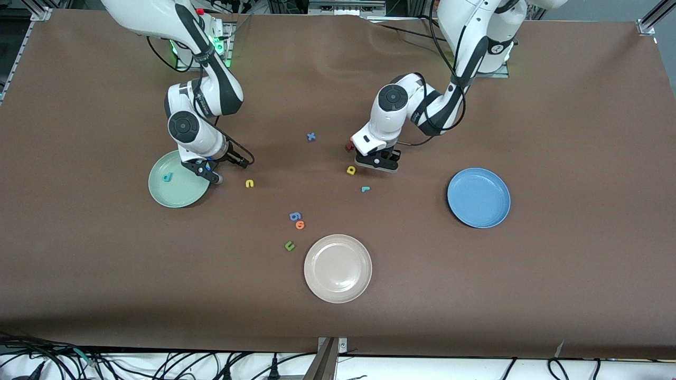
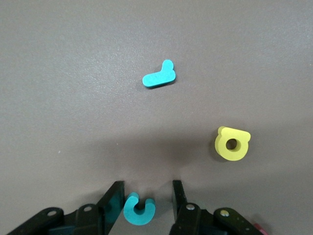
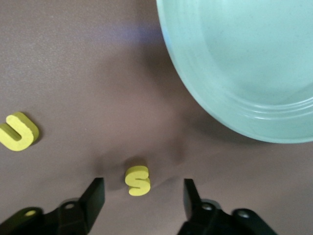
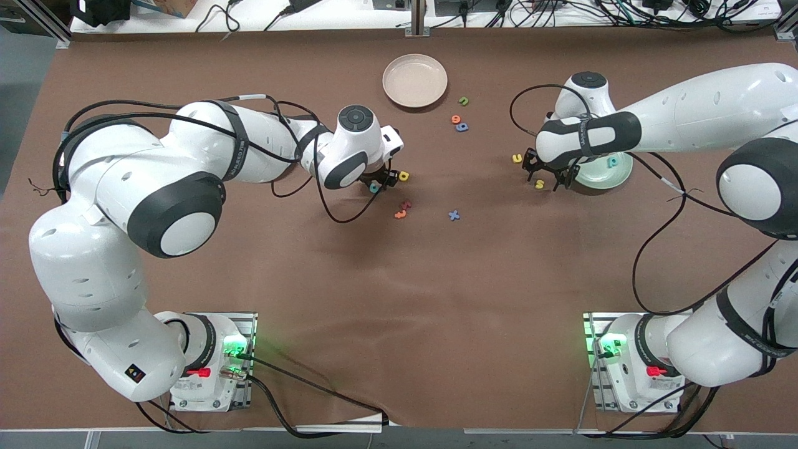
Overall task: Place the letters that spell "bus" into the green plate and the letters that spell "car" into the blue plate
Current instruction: 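Grasp the cyan c with the left gripper while the right grasps s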
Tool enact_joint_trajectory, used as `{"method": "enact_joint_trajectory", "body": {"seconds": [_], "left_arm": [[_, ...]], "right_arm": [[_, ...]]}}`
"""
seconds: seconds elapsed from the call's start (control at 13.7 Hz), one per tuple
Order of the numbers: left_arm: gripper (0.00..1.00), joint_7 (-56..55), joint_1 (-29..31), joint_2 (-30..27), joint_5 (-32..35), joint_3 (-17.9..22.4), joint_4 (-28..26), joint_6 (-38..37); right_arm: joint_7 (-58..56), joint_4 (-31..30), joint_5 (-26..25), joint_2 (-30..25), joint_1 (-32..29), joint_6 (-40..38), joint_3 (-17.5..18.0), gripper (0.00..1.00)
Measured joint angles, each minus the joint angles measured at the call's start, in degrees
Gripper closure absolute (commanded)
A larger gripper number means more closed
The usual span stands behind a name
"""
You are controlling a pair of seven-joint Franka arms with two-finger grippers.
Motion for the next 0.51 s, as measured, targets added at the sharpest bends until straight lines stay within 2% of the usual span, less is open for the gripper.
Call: {"method": "enact_joint_trajectory", "body": {"seconds": [0.51], "left_arm": [[0.54, 1.25, 0.01, -0.32, 0.00, -0.03, -0.51, 0.01]], "right_arm": [[-0.02, -1.79, 0.00, -0.66, 0.00, 3.33, 0.01, 0.34]]}}
